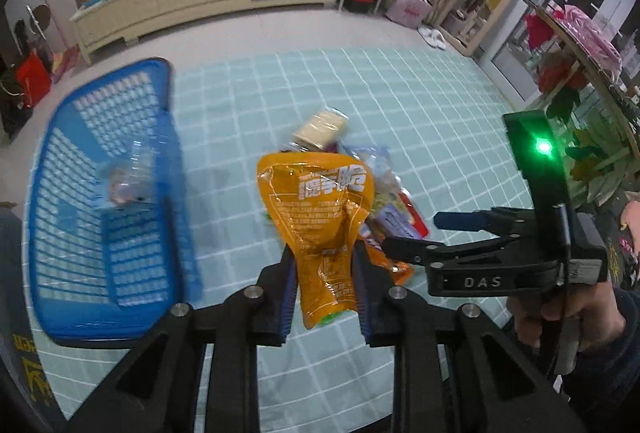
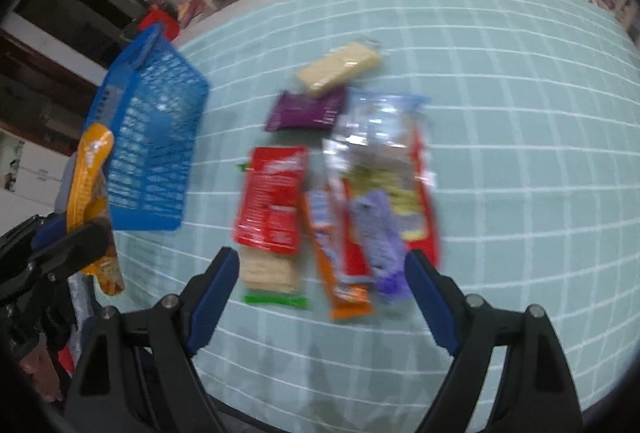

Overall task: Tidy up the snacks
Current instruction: 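Lift the orange packet with the left tool while the right tool approaches the red packet, then drop the orange packet into the basket with the left tool while the right tool grasps the red packet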

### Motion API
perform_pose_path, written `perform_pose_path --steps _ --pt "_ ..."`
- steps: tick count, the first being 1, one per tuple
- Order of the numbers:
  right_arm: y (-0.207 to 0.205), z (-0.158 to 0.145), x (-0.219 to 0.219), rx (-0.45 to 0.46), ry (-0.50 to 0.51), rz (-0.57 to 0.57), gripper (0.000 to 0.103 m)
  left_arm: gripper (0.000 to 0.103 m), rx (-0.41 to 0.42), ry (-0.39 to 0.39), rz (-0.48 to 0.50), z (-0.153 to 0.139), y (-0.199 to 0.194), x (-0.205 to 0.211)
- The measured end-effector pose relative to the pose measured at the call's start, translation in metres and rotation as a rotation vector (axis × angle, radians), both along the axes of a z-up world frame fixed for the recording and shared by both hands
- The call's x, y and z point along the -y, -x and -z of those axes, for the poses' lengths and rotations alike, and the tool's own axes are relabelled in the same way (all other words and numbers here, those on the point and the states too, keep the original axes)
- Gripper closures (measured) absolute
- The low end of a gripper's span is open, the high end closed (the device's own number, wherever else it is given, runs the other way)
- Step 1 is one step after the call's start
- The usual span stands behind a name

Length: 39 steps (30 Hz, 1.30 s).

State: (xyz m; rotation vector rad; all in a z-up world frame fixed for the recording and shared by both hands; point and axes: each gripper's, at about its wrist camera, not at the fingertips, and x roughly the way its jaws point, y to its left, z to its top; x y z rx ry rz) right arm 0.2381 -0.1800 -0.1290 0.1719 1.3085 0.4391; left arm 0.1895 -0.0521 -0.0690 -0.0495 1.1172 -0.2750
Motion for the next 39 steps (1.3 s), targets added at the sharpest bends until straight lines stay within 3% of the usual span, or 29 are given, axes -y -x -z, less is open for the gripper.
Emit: perform_pose_path --steps 3,14,18,22,25,32,34,39 --pt "-0.008 0.003 -0.021 -0.016 -0.012 -0.015 0.016 0.080 0.010 0.000 -0.024 -0.007 0.001 -0.019" --pt "-0.039 0.029 -0.078 -0.043 0.094 -0.073 0.016 0.080 0.051 -0.045 -0.146 -0.022 -0.007 -0.090" --pt "-0.051 0.048 -0.088 -0.086 0.112 -0.066 0.015 0.080 0.045 -0.050 -0.190 -0.018 -0.016 -0.110" --pt "-0.053 0.054 -0.100 -0.059 0.156 -0.076 0.016 0.080 0.033 -0.072 -0.203 -0.011 -0.030 -0.123" --pt "-0.053 0.060 -0.108 -0.061 0.191 -0.088 0.021 0.080 0.031 -0.088 -0.211 -0.009 -0.041 -0.135" --pt "-0.049 0.074 -0.117 -0.067 0.211 -0.099 0.050 0.080 0.015 -0.107 -0.239 -0.001 -0.080 -0.158" --pt "-0.047 0.072 -0.118 -0.059 0.217 -0.100 0.053 0.080 0.003 -0.152 -0.231 0.003 -0.094 -0.160" --pt "-0.044 0.064 -0.118 -0.053 0.208 -0.102 0.063 0.076 -0.018 -0.144 -0.218 0.016 -0.120 -0.164"
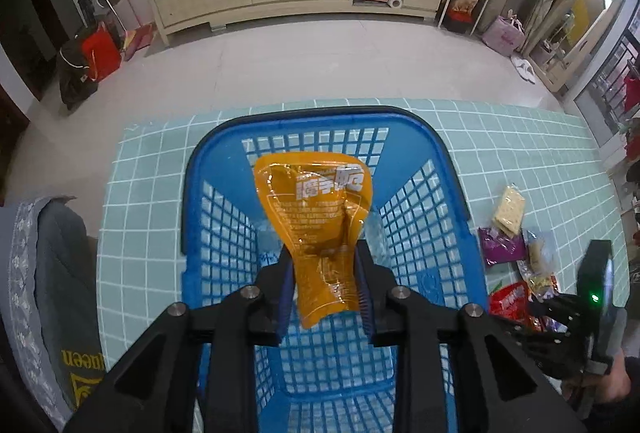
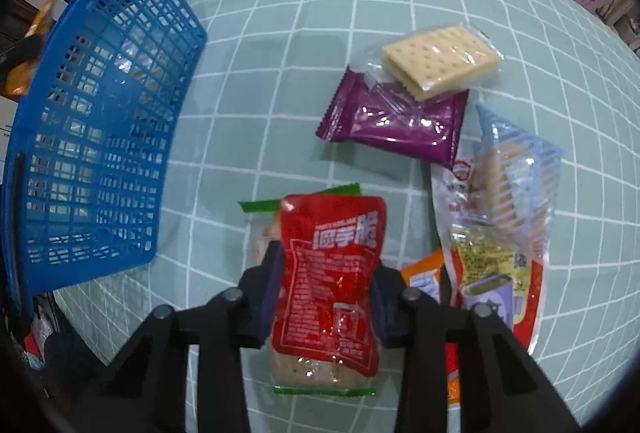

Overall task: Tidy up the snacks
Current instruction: 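Drop the orange packet into the basket with the left tool while the right tool grasps the red packet, then carry the red packet with the right tool over the basket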

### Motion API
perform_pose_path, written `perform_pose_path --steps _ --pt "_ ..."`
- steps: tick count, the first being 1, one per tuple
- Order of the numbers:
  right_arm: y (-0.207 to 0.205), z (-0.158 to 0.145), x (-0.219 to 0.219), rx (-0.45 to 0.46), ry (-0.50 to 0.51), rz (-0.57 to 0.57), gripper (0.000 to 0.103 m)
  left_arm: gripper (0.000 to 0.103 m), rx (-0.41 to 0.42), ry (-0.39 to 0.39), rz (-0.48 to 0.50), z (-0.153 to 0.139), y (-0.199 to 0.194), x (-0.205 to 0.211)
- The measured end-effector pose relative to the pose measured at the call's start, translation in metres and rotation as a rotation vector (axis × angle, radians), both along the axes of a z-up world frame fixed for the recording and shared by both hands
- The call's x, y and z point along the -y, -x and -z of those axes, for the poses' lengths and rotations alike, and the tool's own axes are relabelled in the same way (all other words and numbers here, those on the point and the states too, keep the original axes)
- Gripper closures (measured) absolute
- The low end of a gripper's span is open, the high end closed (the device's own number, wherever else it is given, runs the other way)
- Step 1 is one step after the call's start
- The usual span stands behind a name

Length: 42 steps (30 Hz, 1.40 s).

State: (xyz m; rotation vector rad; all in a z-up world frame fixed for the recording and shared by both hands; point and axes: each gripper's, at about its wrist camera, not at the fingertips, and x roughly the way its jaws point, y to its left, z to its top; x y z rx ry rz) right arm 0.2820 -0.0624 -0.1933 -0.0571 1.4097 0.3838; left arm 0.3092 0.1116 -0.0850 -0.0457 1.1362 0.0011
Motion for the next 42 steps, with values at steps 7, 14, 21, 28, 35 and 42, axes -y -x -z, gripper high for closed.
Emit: perform_pose_path --steps 7,14,21,28,35,42 --pt "0.006 -0.014 0.012 0.014 -0.021 -0.008 0.073 0.051 0.001 -0.025 -0.006 0.015 -0.013 0.001" --pt "0.016 -0.037 0.034 0.030 -0.057 0.026 0.081 0.046 0.014 -0.045 -0.006 0.006 0.005 0.002" --pt "0.031 -0.065 0.045 0.064 -0.098 0.024 0.082 0.046 0.035 -0.023 -0.018 -0.010 0.038 -0.001" --pt "0.039 -0.114 0.045 0.128 -0.159 0.017 0.082 0.046 0.051 0.016 -0.028 -0.024 0.068 -0.003" --pt "0.036 -0.163 0.014 0.205 -0.196 -0.028 0.082 0.046 0.081 0.018 -0.030 -0.042 0.093 -0.009" --pt "0.025 -0.184 -0.036 0.247 -0.207 -0.104 0.082 0.046 0.113 0.021 -0.047 -0.055 0.102 -0.020"
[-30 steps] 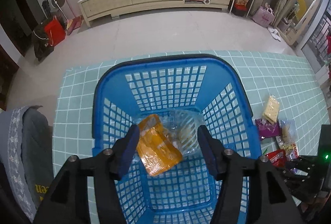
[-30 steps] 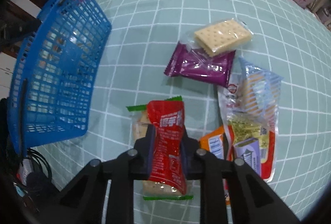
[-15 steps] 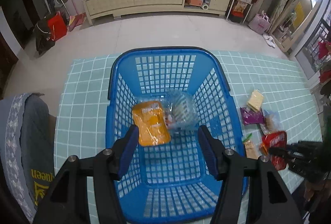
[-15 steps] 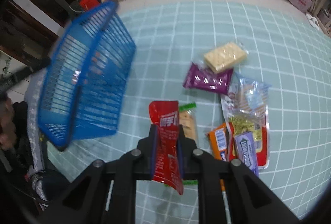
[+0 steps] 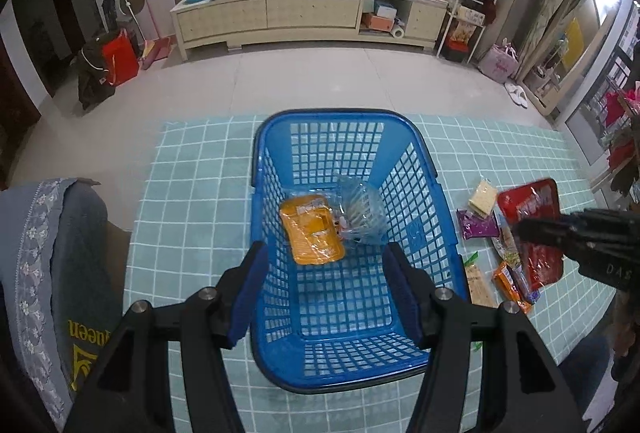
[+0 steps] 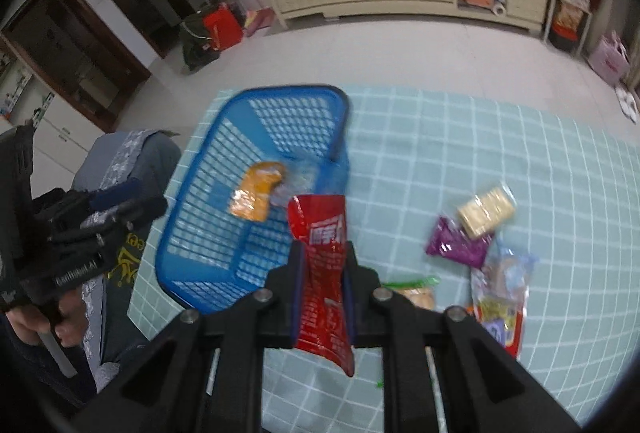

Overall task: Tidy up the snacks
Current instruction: 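Carry the red packet with the right tool over the basket, then open the right tool to drop the red packet into the basket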

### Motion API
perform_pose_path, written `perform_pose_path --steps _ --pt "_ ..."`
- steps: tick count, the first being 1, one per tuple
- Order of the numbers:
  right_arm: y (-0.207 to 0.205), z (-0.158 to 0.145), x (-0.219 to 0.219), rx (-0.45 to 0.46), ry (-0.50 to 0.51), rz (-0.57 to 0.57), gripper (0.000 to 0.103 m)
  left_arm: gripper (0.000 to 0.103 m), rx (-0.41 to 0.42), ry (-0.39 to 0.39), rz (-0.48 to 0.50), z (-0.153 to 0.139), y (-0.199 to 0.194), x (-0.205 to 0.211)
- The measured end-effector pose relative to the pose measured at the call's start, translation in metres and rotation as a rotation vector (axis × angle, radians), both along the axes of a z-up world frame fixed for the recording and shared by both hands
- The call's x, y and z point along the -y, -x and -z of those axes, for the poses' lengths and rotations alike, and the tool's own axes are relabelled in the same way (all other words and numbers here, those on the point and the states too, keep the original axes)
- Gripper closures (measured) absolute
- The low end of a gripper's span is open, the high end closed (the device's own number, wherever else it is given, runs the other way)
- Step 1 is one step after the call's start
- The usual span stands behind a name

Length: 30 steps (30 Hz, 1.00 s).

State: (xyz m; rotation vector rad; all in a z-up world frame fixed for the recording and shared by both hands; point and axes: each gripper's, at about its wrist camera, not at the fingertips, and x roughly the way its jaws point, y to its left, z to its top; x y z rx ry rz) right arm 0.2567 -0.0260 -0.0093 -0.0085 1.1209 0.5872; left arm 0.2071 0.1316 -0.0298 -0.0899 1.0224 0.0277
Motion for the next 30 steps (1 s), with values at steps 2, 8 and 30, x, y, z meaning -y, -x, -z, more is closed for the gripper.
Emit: perform_pose_path --steps 2,8,30 --pt "-0.004 -0.002 -0.010 0.006 0.002 -0.017 0.082 0.046 0.002 -0.003 -0.003 -0.001 -0.001 -0.004" --pt "-0.021 -0.004 -0.043 0.021 0.012 -0.053 0.082 0.042 0.000 -0.015 -0.014 -0.002 -0.012 -0.014" --pt "-0.078 0.027 -0.095 0.034 0.109 -0.075 0.082 0.042 -0.043 0.012 -0.026 0.021 -0.062 -0.031"
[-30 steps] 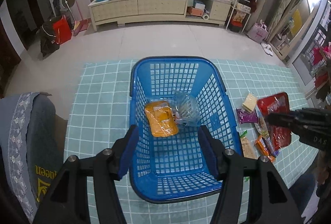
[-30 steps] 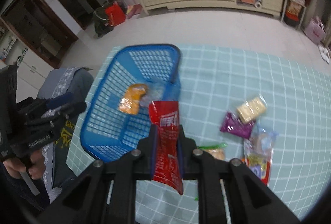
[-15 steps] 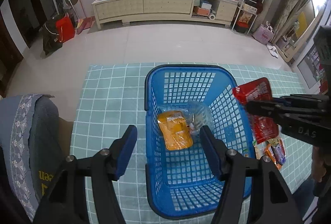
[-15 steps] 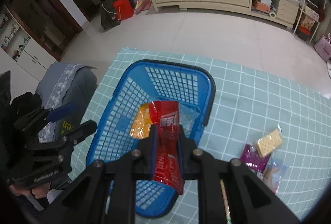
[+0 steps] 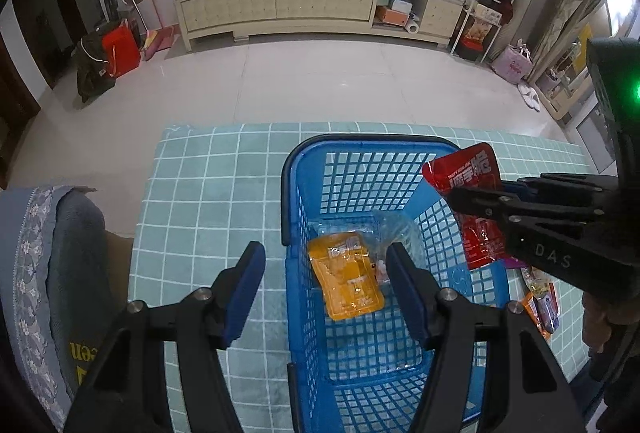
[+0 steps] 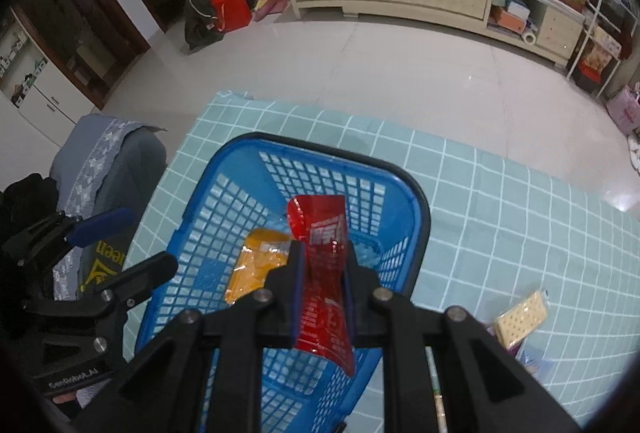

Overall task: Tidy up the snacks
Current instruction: 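Open the right tool to drop the red packet into the basket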

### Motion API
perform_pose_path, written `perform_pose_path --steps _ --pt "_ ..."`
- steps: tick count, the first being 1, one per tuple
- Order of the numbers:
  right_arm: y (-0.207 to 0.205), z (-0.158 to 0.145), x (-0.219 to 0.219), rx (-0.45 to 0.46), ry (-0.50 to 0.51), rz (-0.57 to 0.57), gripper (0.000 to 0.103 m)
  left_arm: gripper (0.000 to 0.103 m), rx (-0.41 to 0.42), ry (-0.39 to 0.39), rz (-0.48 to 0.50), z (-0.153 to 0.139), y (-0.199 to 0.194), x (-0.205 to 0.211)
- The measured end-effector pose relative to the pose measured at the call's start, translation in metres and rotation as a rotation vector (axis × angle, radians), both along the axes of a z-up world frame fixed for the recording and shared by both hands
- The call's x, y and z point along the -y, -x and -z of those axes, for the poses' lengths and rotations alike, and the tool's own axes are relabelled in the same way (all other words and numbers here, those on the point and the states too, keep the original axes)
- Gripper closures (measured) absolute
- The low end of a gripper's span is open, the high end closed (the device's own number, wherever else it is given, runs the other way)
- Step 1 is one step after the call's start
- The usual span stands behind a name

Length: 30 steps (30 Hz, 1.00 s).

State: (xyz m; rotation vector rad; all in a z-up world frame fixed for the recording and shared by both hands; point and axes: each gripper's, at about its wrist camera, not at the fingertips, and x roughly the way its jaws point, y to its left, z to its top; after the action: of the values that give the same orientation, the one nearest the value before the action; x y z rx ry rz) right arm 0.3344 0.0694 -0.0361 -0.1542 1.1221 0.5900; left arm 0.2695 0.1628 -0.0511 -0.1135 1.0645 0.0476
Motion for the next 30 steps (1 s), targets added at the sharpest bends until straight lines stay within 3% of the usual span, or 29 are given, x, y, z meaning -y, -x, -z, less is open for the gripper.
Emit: perform_pose_path --steps 5,7,9,10,26,30 --pt "-0.005 0.003 0.001 0.021 0.031 0.022 0.076 0.042 -0.004 0.000 -0.002 0.001 0.001 0.001" --pt "-0.008 0.004 0.004 0.011 0.036 0.030 0.063 0.042 -0.006 0.001 -0.001 0.001 0.002 0.002" --pt "-0.007 0.003 0.007 0.025 0.034 0.044 0.032 0.042 -0.007 0.006 -0.001 0.001 0.002 0.000" --pt "-0.006 0.003 0.009 0.031 0.031 0.048 0.028 0.042 -0.006 0.008 -0.003 0.001 0.003 0.000" --pt "0.043 -0.034 0.044 0.073 0.018 0.041 0.026 0.042 0.050 0.027 0.028 -0.027 0.041 0.024" --pt "0.065 -0.048 0.063 0.086 0.016 0.057 0.026 0.036 0.084 0.030 0.044 -0.039 0.059 0.035"
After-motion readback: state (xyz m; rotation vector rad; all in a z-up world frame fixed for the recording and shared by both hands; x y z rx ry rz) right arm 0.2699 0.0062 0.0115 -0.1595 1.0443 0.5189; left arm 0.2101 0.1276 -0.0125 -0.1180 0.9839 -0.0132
